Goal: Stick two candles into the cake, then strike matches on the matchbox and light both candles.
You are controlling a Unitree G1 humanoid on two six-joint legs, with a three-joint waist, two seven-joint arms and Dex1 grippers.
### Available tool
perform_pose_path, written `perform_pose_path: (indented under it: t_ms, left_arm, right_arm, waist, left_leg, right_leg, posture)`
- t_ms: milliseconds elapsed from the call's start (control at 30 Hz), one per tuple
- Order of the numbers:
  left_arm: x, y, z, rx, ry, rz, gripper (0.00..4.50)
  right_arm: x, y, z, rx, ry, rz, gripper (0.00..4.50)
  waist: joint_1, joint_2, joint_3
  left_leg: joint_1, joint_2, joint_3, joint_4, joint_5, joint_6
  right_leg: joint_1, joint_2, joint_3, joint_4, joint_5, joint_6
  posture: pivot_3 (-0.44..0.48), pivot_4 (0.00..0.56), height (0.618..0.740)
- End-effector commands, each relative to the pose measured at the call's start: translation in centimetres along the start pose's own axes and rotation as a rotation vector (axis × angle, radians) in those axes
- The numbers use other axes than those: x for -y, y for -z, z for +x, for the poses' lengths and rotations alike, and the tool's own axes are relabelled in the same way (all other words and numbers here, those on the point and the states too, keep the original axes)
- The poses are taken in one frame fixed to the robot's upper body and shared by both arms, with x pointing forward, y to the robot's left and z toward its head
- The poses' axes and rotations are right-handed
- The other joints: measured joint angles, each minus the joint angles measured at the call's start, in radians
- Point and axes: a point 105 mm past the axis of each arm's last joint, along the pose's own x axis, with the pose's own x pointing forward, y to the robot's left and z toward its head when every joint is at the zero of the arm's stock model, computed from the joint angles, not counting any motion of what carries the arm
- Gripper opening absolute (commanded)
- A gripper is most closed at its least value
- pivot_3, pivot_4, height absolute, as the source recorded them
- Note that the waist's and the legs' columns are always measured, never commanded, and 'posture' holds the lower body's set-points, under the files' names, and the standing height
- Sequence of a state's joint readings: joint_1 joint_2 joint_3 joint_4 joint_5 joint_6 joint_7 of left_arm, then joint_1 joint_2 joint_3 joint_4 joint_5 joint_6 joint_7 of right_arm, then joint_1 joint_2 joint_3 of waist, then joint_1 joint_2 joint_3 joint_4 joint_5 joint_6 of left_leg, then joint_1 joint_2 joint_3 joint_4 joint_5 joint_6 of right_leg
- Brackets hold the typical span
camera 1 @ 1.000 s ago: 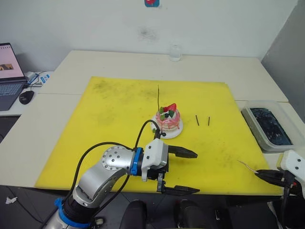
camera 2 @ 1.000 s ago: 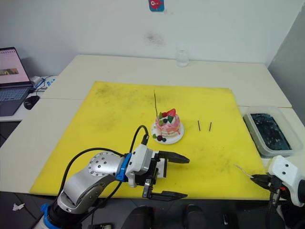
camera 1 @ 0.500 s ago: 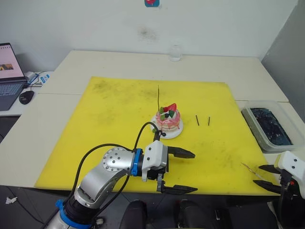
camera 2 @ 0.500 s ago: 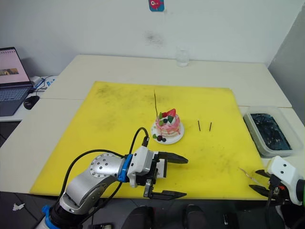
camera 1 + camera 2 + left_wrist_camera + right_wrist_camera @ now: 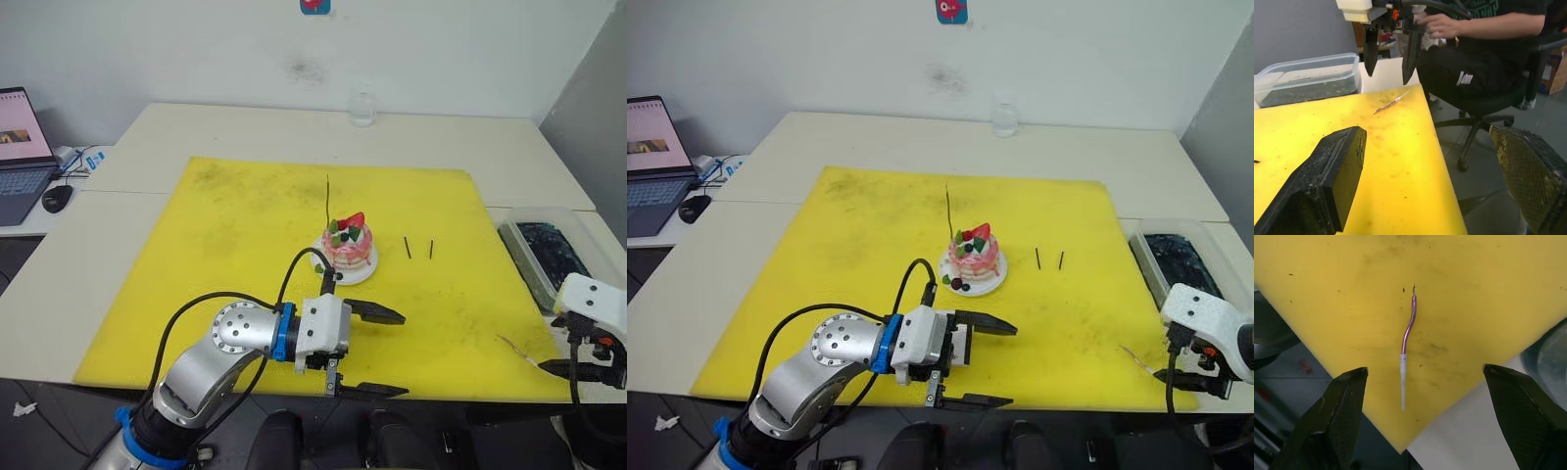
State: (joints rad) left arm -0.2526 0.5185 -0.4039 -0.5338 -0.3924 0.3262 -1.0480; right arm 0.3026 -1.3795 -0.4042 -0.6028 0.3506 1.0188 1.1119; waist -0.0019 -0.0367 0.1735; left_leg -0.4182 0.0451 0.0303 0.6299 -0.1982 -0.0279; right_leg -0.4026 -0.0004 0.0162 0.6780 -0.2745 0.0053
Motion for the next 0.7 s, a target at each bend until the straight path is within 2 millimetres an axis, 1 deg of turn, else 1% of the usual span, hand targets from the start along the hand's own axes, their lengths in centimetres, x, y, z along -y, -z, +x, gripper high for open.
perform_pose_path:
  t_ms: [33, 200, 633, 700]
  left_arm:
    - [0.5, -1.1, 0.5, 0.025, 0.025, 0.055, 4.50]
    - [0.8, -1.6, 0.6, 0.052, 0.027, 0.049, 4.50]
    - [1.0, -1.9, 1.0, 0.069, 0.003, 0.029, 4.50]
    - [1.1, -2.0, 1.1, 0.070, 0.001, 0.027, 4.50]
  right_arm:
    - [-0.1, -0.4, 0.4, -0.018, -0.008, -0.012, 3.92]
    - [0.2, 0.2, 1.9, -0.045, -0.020, -0.003, 3.92]
    - [0.0, 0.5, 2.5, -0.051, -0.026, -0.014, 3.92]
    - [-0.2, 0.6, 2.6, -0.053, -0.030, -0.018, 3.56]
  waist:
    - [0.000, 0.000, 0.000]
    - [-0.001, 0.000, 0.000]
    - [0.000, 0.000, 0.000]
    - [0.000, 0.000, 0.000]
  left_leg:
    - [0.000, 0.000, 0.000, 0.000, 0.000, 0.000]
    - [0.000, 0.000, 0.000, 0.000, 0.000, 0.000]
    - [0.000, 0.000, 0.000, 0.000, 0.000, 0.000]
    - [0.000, 0.000, 0.000, 0.000, 0.000, 0.000]
  right_leg:
    - [0.000, 0.000, 0.000, 0.000, 0.000, 0.000]
    - [-0.001, 0.000, 0.000, 0.001, 0.000, 0.000]
    - [-0.001, 0.000, 0.000, 0.001, 0.000, 0.001]
    - [-0.001, 0.000, 0.000, 0.001, 0.000, 0.001]
  posture:
    - [0.000, 0.150, 0.740]
    - [0.000, 0.150, 0.740]
    - [0.000, 0.150, 0.740]
    - [0.000, 0.150, 0.740]
